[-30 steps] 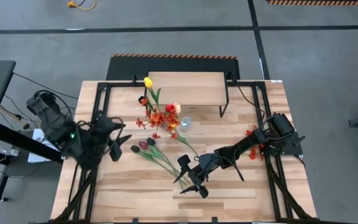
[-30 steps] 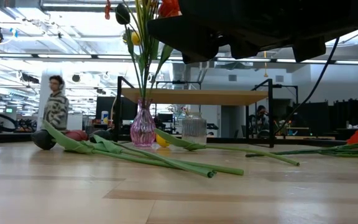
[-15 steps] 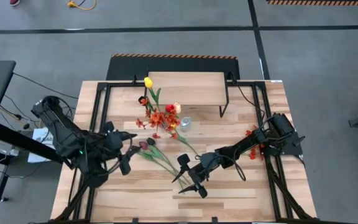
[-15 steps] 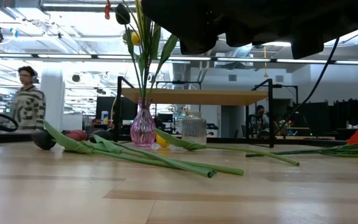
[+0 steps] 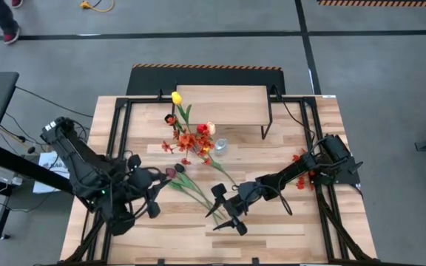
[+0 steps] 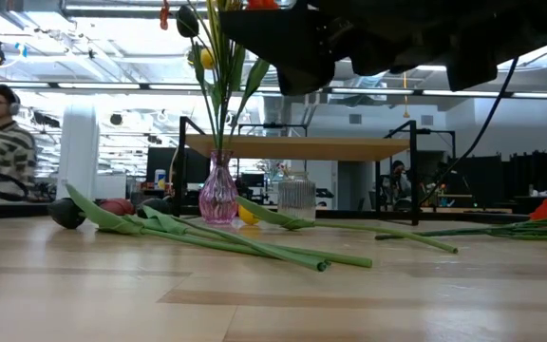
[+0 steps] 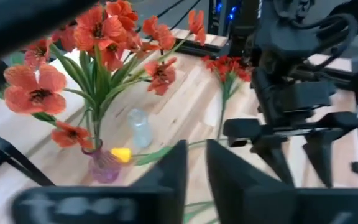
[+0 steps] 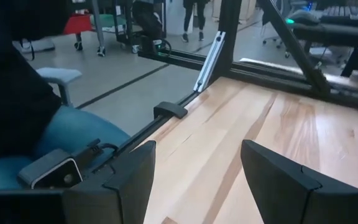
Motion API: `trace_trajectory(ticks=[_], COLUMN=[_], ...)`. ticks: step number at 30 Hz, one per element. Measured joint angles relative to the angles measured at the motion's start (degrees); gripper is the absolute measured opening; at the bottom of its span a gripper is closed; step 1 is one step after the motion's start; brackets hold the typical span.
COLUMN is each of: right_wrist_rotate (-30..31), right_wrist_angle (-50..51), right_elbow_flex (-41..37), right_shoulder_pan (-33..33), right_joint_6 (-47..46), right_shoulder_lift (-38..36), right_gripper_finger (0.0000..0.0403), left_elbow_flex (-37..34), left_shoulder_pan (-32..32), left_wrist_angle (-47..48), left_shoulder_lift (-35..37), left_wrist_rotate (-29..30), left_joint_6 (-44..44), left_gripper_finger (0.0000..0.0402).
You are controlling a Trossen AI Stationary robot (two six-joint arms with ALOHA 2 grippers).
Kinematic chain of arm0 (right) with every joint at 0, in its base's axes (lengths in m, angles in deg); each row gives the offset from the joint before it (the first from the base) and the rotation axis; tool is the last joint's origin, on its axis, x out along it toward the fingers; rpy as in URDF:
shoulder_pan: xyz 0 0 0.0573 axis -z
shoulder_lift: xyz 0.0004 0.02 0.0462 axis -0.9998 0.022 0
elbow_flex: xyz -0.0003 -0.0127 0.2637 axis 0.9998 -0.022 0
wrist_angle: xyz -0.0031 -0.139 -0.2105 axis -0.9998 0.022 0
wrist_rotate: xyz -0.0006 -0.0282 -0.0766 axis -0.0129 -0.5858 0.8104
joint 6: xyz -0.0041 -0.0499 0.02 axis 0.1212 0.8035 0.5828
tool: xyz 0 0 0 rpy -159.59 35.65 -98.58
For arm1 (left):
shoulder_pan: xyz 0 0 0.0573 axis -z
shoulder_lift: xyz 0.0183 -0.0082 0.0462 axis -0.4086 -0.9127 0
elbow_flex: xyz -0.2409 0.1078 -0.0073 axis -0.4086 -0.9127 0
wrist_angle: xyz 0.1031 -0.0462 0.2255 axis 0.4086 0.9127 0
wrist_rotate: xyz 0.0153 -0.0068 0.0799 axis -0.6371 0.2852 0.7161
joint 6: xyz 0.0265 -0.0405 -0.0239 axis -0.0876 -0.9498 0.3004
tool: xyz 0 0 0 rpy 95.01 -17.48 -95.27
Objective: Pick and place flowers into a vace then onto a shelf
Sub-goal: Put the bottom orange flowers into the violet vase
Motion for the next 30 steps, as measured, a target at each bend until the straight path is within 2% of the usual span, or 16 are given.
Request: trace_trajectory(ticks=[2, 5, 10, 15, 22, 26, 30], right_wrist_rotate=[0.0, 0.3, 12.1, 22.0, 32.7, 40.8, 47.1], right_wrist_angle=[0.0, 0.0, -0.1, -1.2, -5.4, -7.3, -14.9], right_elbow_flex=[0.0, 0.0, 0.0, 0.0, 0.0, 0.0, 0.9], right_shoulder_pan=[0.0, -0.2, -0.3, -0.3, -0.3, 0.0, 0.7], right_joint_6=[-1.5, -1.0, -4.1, -4.3, -7.6, -10.6, -10.7], right_shoulder_lift=[0.0, 0.0, 0.0, 0.0, 0.0, 0.8, 6.3], right_gripper_finger=[0.0228, 0.0228, 0.0212, 0.0154, 0.0015, 0.0015, 0.0004], left_elbow_flex=[0.0, 0.0, -1.5, -5.8, -13.2, -16.8, -19.4], left_shoulder_pan=[1.8, 5.2, 11.4, 15.1, 17.5, 18.5, 18.8], left_wrist_angle=[0.1, 0.5, 1.5, 1.0, -2.8, -5.5, -6.6], left_shoulder_lift=[0.0, 0.0, -0.1, -0.1, -0.1, -0.1, -0.1], left_wrist_rotate=[1.4, 5.1, 12.0, 16.6, 22.0, 24.2, 25.3], left_joint_6=[-1.8, -3.9, -8.9, -14.3, -18.9, -19.1, -20.0], left_gripper_finger=[0.0011, 0.0010, 0.0004, 0.0003, 0.0001, 0.0000, 0.0000])
